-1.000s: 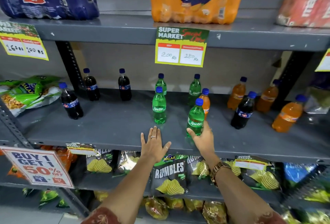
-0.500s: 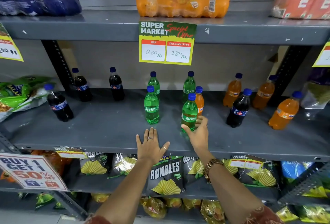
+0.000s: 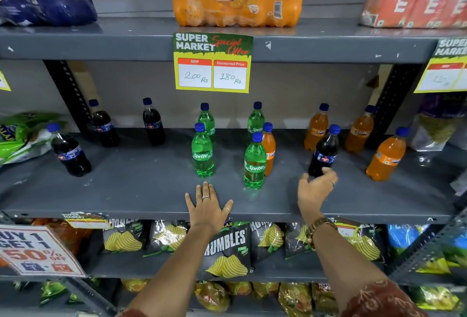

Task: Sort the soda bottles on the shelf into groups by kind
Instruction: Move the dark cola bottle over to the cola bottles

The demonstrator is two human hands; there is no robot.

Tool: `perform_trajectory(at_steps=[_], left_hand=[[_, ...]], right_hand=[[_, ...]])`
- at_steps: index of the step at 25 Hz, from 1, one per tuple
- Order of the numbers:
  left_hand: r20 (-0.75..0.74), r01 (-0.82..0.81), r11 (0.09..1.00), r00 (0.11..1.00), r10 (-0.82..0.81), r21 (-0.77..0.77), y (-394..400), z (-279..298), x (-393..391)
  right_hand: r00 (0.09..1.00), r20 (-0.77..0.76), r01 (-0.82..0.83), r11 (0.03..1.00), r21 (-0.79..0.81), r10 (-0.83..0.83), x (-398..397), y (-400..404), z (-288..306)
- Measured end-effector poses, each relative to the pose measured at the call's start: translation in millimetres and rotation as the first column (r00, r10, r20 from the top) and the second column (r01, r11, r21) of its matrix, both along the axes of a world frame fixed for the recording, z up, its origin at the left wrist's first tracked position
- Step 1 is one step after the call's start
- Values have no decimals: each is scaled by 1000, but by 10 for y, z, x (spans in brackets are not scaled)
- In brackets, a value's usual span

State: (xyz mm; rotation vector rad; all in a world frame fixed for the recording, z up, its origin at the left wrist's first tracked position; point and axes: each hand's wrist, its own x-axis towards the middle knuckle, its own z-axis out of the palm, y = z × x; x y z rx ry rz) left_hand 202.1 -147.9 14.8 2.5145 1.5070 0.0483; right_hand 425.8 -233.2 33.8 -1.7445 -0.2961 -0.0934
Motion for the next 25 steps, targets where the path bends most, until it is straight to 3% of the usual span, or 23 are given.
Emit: perform_trajectory(at_steps=[8,13,25], left_hand=[[-5,-32,999,999,32,1,45,-12,36],[-6,-28,1000,1000,28,3,82,-47,31],[12,67,997,998,-66,-31,108,-12,-71]], right_hand=[[992,-117,-60,997,-46,54,451,8,50],[991,-106,-98,990,-100,87,568,51,-12],[981,-36,-195,975,-102,192,-381,-209,-96]])
